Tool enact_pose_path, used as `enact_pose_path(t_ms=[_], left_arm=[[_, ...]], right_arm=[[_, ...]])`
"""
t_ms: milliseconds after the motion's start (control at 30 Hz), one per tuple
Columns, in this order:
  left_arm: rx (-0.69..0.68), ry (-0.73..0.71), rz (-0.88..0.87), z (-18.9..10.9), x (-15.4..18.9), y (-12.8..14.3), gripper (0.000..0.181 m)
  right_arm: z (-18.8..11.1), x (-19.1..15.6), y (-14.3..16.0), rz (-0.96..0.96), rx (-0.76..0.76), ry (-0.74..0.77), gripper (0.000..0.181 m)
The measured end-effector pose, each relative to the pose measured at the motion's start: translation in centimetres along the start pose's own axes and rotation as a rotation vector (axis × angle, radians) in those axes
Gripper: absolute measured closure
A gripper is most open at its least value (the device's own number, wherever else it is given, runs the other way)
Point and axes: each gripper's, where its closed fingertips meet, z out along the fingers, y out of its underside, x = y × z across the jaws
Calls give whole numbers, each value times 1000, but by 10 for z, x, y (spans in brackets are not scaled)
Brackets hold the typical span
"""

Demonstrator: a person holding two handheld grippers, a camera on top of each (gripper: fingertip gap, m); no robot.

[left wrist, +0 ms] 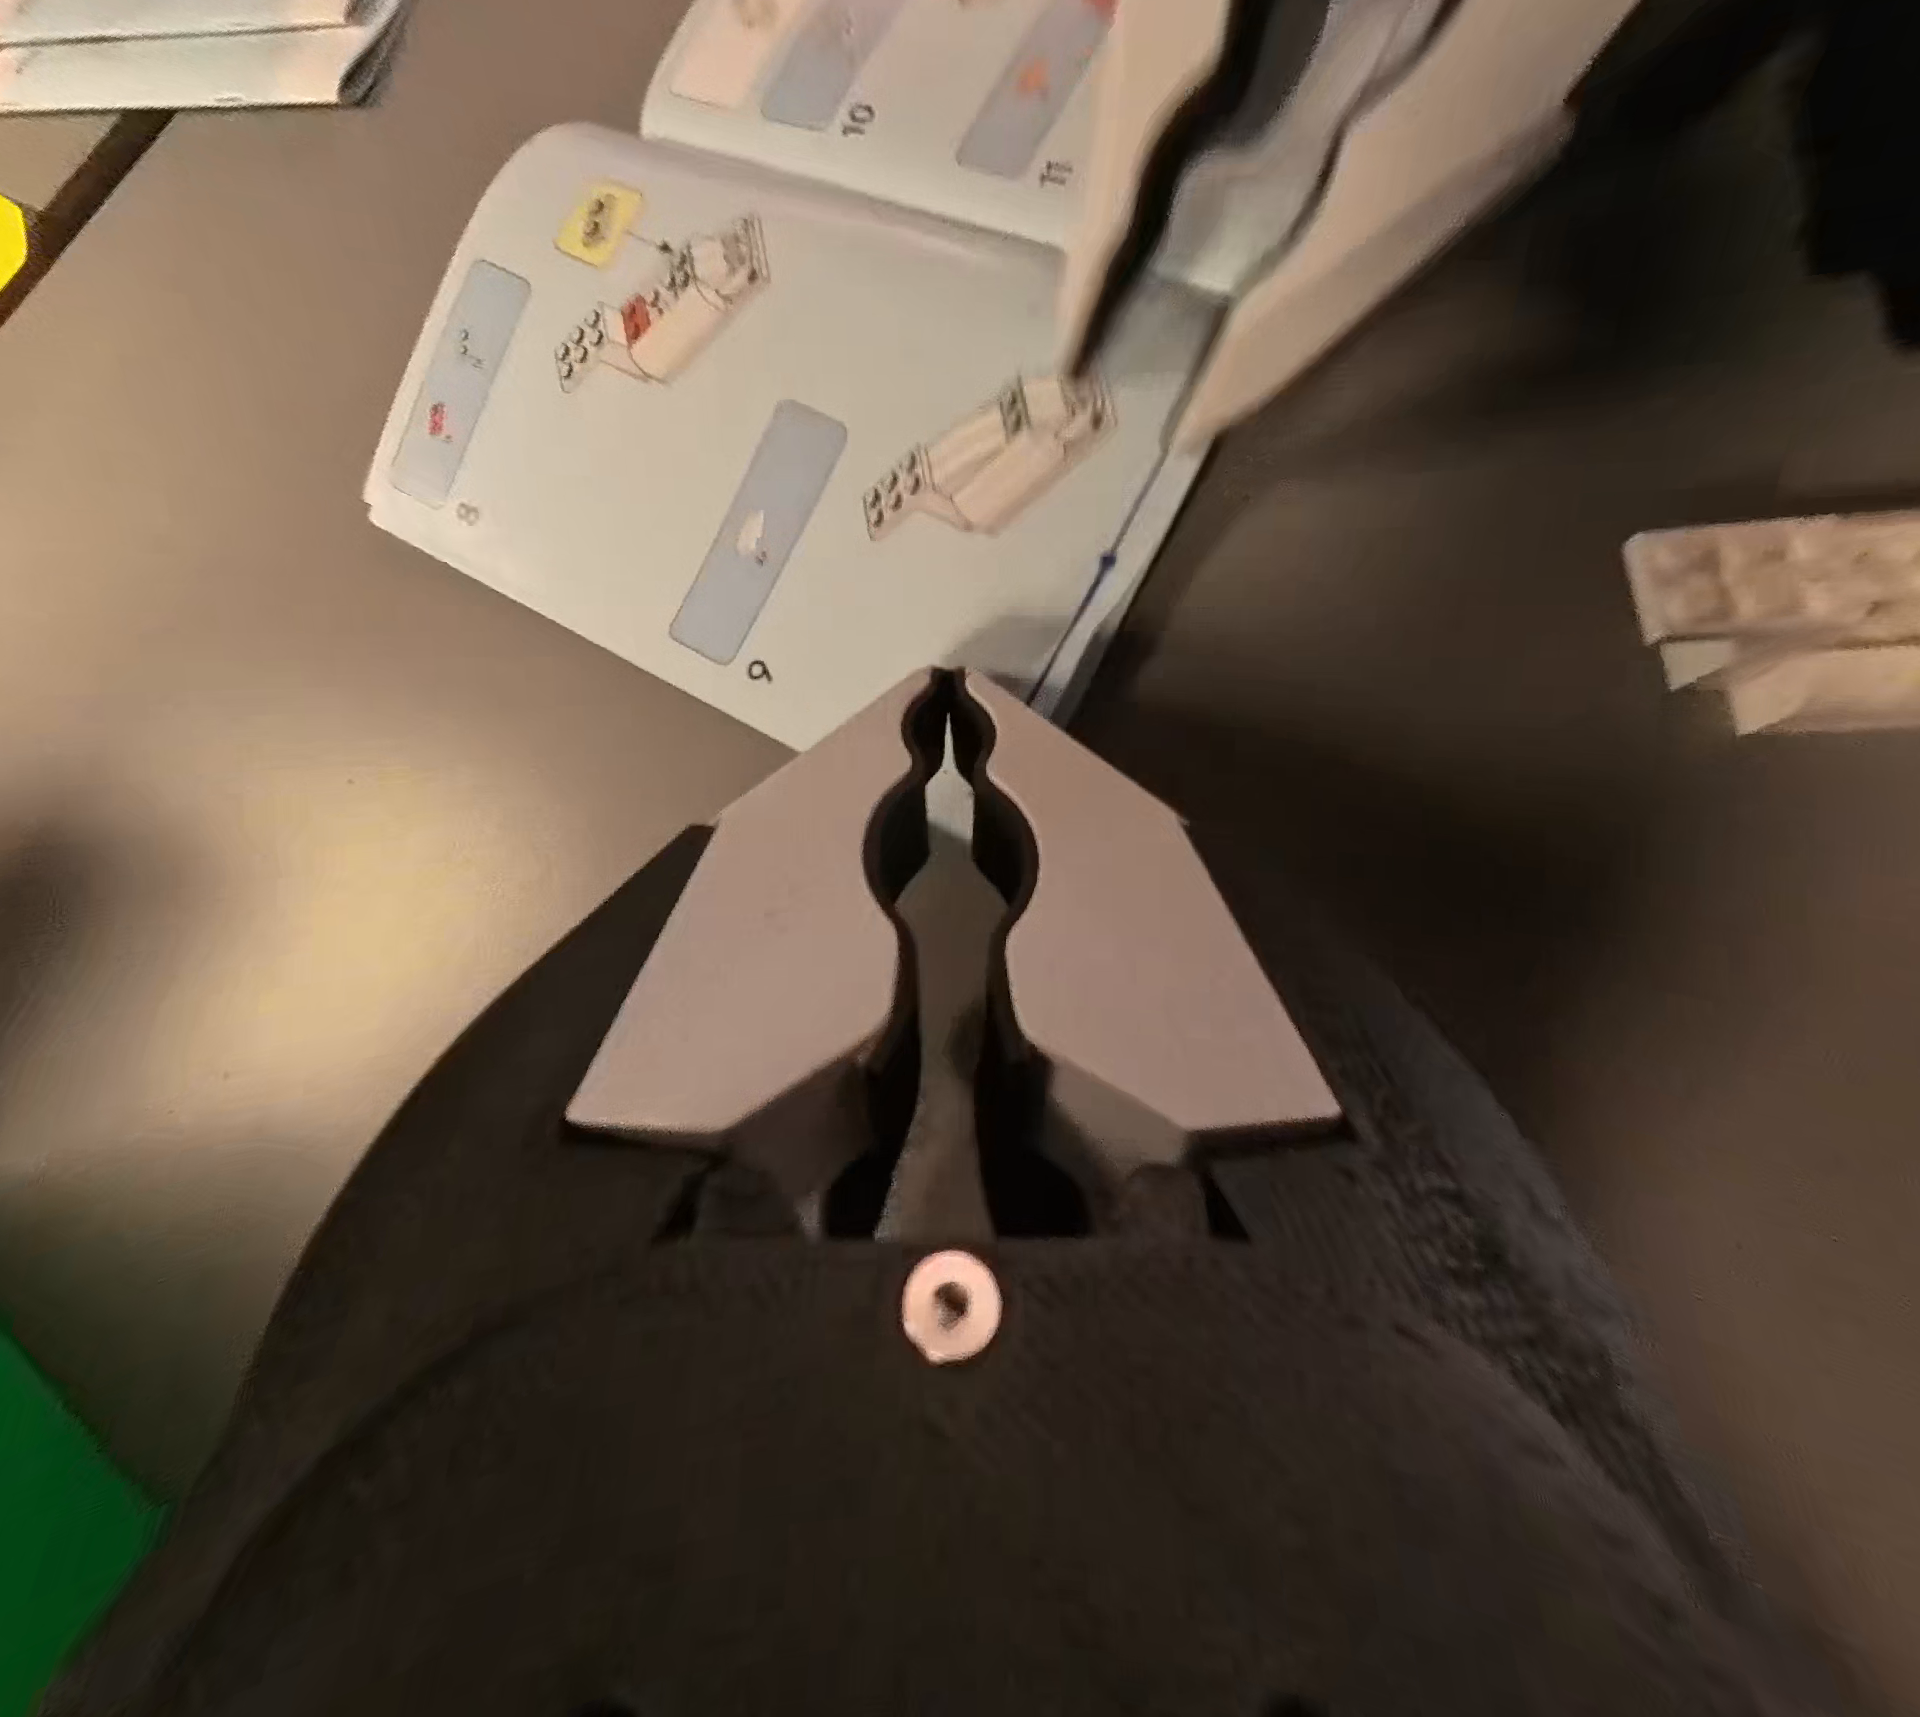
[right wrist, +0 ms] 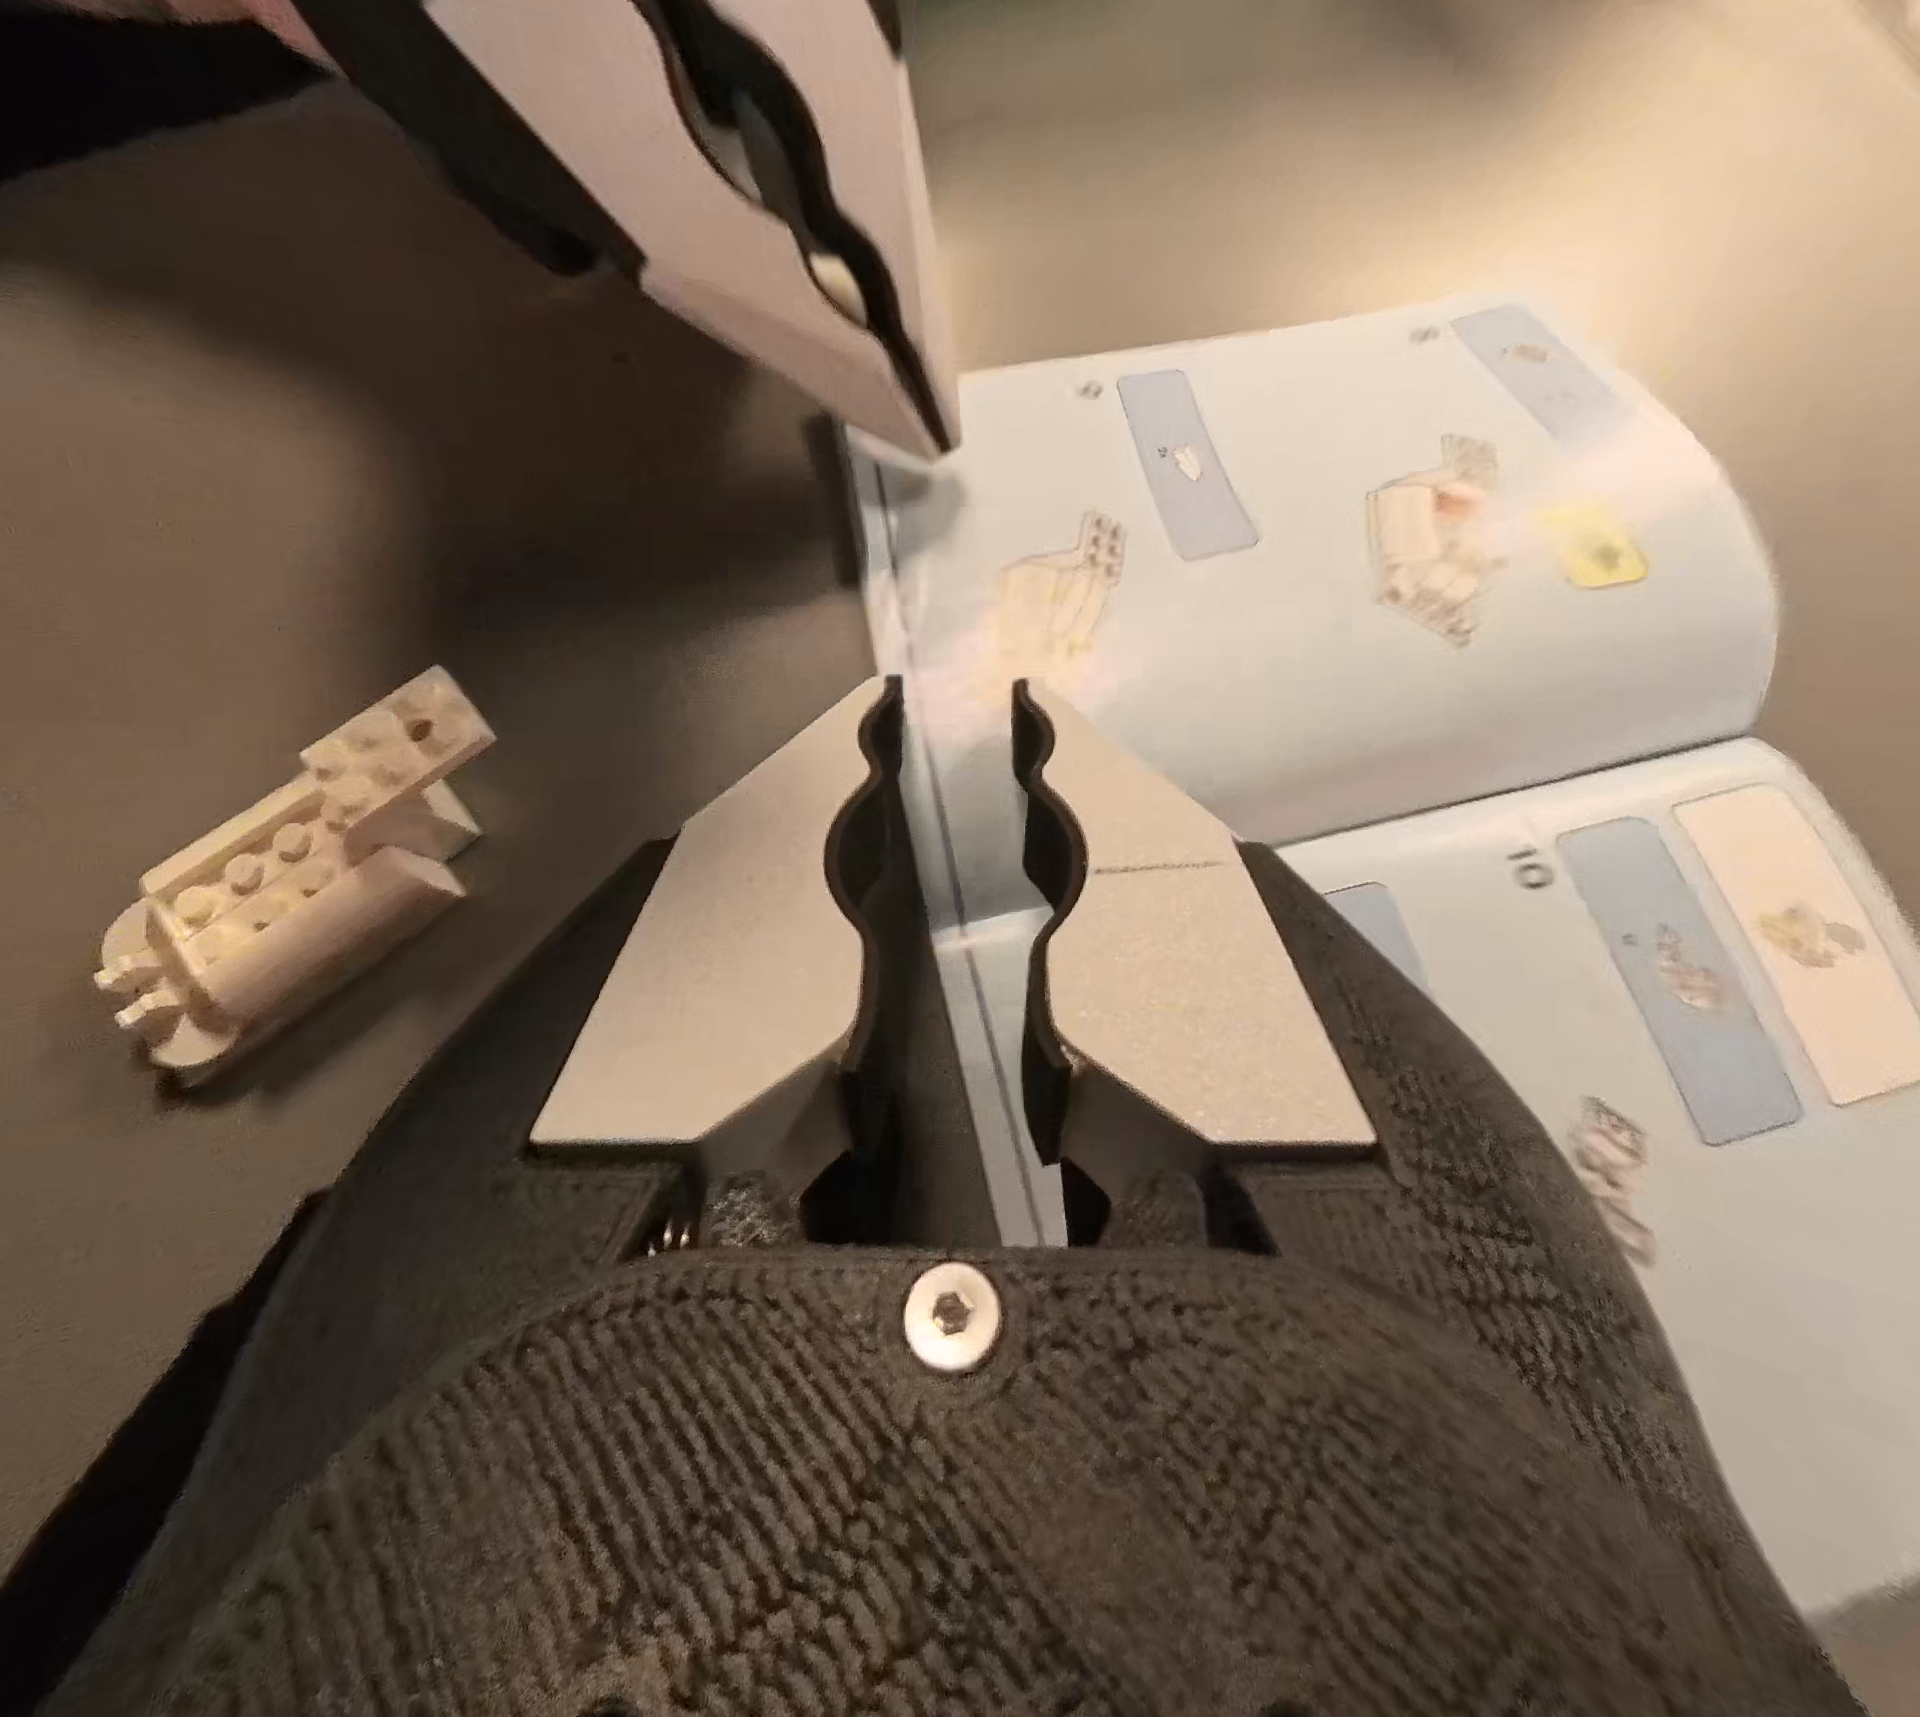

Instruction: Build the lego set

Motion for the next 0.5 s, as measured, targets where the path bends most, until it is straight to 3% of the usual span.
enact_pose_path(t_ms=[67,167,267,367,500], left_arm=[[-13,-28,61,1,-1,1,181],[-29,-47,110,0,-1,2,181],[-38,-28,102,-2,1,3,181],[-25,7,63,-3,4,4,181],[177,-95,75,-21,-11,-24,181]], right_arm=[[-16,20,-21,-97,158,221,152],[-55,36,-45,-222,376,547,154],[-82,47,-49,-308,408,798,157],[-95,55,-49,-371,410,939,160],[-104,66,-43,-402,375,1027,163]])
